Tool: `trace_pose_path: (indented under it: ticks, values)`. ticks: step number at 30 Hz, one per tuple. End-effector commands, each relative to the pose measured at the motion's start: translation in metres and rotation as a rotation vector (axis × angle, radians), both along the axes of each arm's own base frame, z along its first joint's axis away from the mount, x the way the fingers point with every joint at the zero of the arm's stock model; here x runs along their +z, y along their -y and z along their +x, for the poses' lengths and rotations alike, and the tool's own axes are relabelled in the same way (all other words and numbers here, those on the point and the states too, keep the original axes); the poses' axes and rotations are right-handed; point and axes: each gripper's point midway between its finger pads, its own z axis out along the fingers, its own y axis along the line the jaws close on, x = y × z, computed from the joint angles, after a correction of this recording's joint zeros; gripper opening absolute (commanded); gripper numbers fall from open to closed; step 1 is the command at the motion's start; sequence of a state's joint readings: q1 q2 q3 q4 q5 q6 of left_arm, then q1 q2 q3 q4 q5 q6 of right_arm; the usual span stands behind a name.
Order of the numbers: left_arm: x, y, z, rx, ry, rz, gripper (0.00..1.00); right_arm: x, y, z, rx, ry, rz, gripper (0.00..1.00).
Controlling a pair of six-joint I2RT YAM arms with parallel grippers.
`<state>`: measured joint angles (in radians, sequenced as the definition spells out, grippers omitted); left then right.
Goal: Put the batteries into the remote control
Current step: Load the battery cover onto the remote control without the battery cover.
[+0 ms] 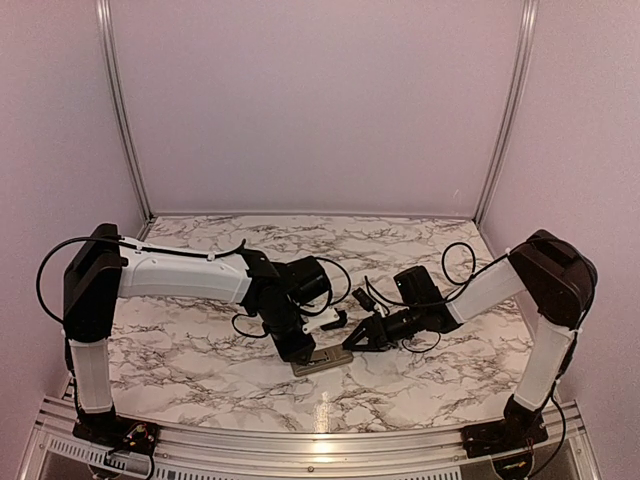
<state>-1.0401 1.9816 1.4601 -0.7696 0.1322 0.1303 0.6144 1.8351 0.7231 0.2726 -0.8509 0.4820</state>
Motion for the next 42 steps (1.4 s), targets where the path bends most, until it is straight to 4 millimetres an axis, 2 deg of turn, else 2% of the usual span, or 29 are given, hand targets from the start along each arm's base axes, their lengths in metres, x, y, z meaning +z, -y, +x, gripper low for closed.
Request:
trace_pose_path:
  ticks: [1, 14, 34, 42]
  values:
    - [0.014, 0.005, 0.0, -0.005, -0.003, -0.023, 0.24, 0.007, -0.008, -0.002, 0.027, 0.002, 0.026, 0.37]
    - [-0.004, 0.003, -0.001, -0.012, -0.016, 0.015, 0.24, 0.006, -0.008, -0.003, 0.031, -0.001, 0.03, 0.36]
    - [-0.017, 0.003, -0.002, -0.023, -0.037, 0.04, 0.24, 0.006, -0.009, -0.003, 0.035, -0.005, 0.032, 0.37]
    - [-0.014, 0.004, -0.006, -0.031, -0.057, 0.029, 0.24, 0.005, -0.008, -0.004, 0.034, -0.005, 0.031, 0.36]
